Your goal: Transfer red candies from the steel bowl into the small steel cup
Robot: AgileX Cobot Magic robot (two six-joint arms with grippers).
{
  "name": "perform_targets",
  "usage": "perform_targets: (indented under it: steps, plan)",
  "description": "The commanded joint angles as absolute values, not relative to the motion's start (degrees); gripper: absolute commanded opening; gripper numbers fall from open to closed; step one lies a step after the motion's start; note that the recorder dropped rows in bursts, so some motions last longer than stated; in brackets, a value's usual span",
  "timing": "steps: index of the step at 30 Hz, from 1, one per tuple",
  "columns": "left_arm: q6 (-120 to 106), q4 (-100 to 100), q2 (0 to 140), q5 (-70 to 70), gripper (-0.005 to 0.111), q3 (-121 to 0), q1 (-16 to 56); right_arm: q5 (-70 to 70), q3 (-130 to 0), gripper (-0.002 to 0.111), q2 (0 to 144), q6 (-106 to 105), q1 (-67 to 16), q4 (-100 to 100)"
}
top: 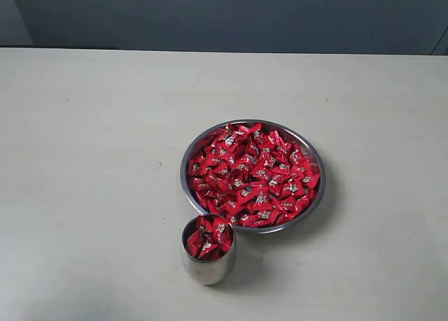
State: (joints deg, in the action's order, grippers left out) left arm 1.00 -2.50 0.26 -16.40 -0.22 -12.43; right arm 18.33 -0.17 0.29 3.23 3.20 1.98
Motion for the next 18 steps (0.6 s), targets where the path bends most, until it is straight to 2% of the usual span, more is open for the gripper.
perform_targets:
  steps: [1, 18]
  plan:
    - [1.15, -2.57, 0.0, -16.3, 0.0, 0.0, -12.48, 18.86, 0.0, -0.001, 0.0, 3.02, 3.31, 1.98]
    - [1.15, -2.57, 0.0, -16.3, 0.0, 0.0, -12.48, 20.83, 0.0, -0.001, 0.0, 3.02, 3.31, 1.61]
